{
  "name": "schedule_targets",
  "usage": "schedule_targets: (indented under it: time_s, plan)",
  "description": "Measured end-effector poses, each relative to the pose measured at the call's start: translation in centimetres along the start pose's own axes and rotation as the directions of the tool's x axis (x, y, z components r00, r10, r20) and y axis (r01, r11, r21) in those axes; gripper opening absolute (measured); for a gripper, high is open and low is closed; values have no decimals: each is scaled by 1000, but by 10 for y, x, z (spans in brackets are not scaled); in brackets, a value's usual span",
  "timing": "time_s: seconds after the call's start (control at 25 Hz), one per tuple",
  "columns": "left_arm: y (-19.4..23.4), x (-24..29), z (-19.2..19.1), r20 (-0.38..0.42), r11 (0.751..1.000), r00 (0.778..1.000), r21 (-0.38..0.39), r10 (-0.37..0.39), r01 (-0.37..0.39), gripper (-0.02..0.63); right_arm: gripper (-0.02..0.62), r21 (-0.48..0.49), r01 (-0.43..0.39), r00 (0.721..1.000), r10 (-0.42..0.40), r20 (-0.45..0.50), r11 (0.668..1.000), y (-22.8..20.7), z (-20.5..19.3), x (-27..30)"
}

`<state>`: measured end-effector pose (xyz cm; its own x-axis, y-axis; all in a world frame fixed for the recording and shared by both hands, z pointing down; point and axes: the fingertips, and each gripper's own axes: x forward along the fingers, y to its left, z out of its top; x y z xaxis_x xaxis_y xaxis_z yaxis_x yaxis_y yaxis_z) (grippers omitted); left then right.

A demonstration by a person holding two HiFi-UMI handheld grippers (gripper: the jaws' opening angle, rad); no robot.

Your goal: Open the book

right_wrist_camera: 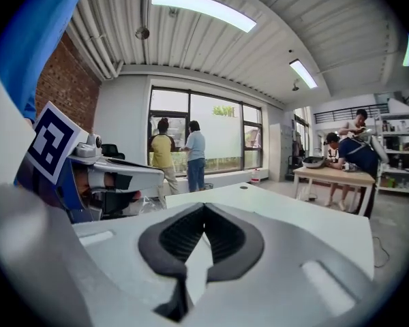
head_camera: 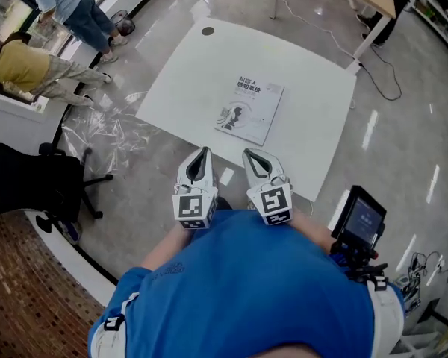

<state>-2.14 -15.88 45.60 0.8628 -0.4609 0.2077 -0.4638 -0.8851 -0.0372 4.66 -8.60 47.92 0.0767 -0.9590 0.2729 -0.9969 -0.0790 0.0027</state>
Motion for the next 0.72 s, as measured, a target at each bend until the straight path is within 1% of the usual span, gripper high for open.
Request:
schedule_targets:
  time_s: [0.16,0.32,0.52,0.72]
  plan:
    - [3,36,4,-29,993,992,17,-119,120,6,3,50,114,993,-113,-41,992,-25,3,16]
    - [23,67,-3,-55,970,970,40,-236,238,6,3,92,235,970,-228,-83,968,-34,-1,40]
    - [39,95,-6,-78,921,921,59,-381,386,6,3,146,380,921,-360,-147,913,-41,-5,63]
    - [53,112,-10,-96,856,857,68,-506,513,6,3,166,529,846,-503,-176,832,-53,3,75]
